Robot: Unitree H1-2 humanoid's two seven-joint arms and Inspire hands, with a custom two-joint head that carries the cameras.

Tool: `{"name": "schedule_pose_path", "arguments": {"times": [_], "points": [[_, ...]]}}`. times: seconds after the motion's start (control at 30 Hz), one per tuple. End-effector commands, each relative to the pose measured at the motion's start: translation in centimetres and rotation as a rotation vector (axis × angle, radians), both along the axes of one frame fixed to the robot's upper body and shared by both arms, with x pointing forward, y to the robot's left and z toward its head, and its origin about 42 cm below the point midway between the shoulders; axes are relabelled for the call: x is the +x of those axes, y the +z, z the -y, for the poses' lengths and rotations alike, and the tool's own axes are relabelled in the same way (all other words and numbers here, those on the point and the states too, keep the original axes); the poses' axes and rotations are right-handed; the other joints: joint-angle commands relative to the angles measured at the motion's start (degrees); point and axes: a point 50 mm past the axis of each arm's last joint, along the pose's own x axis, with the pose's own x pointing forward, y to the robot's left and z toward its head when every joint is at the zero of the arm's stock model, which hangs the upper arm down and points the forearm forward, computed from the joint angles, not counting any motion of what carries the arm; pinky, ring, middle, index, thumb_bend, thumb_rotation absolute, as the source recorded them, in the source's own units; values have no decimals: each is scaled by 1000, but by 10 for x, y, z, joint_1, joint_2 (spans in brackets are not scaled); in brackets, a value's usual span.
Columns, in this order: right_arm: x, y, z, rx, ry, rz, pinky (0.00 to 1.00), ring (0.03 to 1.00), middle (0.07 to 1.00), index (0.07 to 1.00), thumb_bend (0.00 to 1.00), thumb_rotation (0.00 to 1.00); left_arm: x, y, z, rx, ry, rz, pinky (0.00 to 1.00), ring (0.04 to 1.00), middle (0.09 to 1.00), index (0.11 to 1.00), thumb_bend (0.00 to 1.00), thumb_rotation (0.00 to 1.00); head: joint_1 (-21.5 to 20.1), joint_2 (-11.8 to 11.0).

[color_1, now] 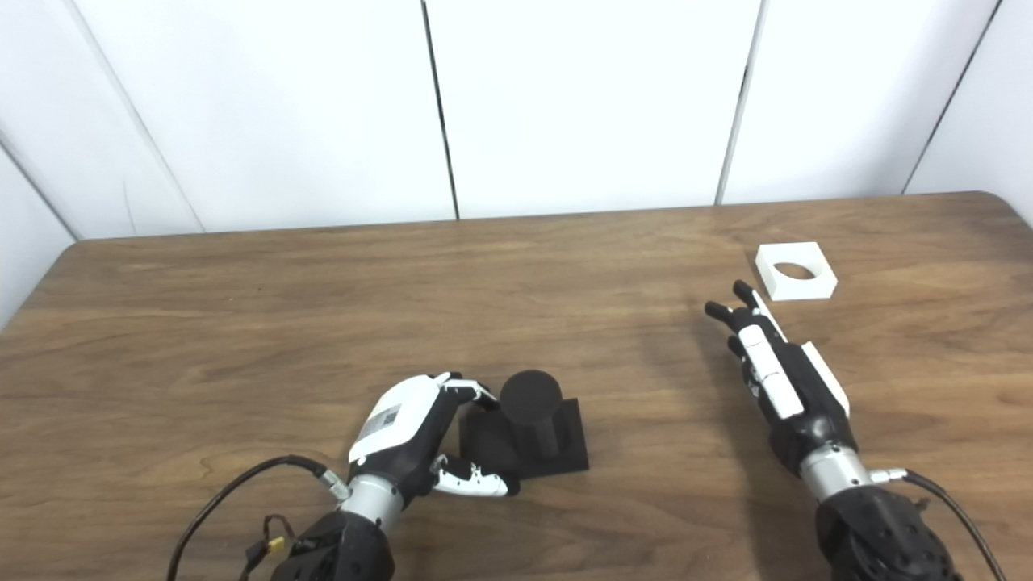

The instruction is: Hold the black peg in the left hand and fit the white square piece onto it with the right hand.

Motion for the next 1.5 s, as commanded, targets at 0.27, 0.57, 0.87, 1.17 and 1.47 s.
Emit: {"name": "schedule_pose_path", "arguments": {"times": [0.27, 0.57, 0.87, 1.17, 1.47], "points": [[12, 35, 7, -14, -6, 103, 1000, 1000, 897, 998, 607, 794, 0, -8, -10, 227, -32, -48, 1000, 1000, 913, 484, 518, 56, -16, 0], [15, 45, 6, -42, -13, 135, 1000, 999, 893, 1000, 570, 829, 3, -7, -12, 266, -39, -121, 1000, 1000, 926, 485, 517, 59, -35, -1], [32, 107, 26, -460, -43, 240, 1000, 973, 887, 939, 740, 347, 8, -11, -32, 278, -31, -135, 1000, 1000, 930, 487, 514, 60, -139, -7], [41, 144, 39, -688, 22, 196, 882, 925, 940, 939, 836, 312, 10, -13, -41, 283, -8, -140, 1000, 1000, 913, 489, 512, 62, -180, -15], [70, 169, 45, -982, 65, 127, 949, 996, 988, 952, 986, 221, 12, -14, -45, 303, -13, -129, 1000, 1000, 908, 488, 511, 63, -237, -26]]}}
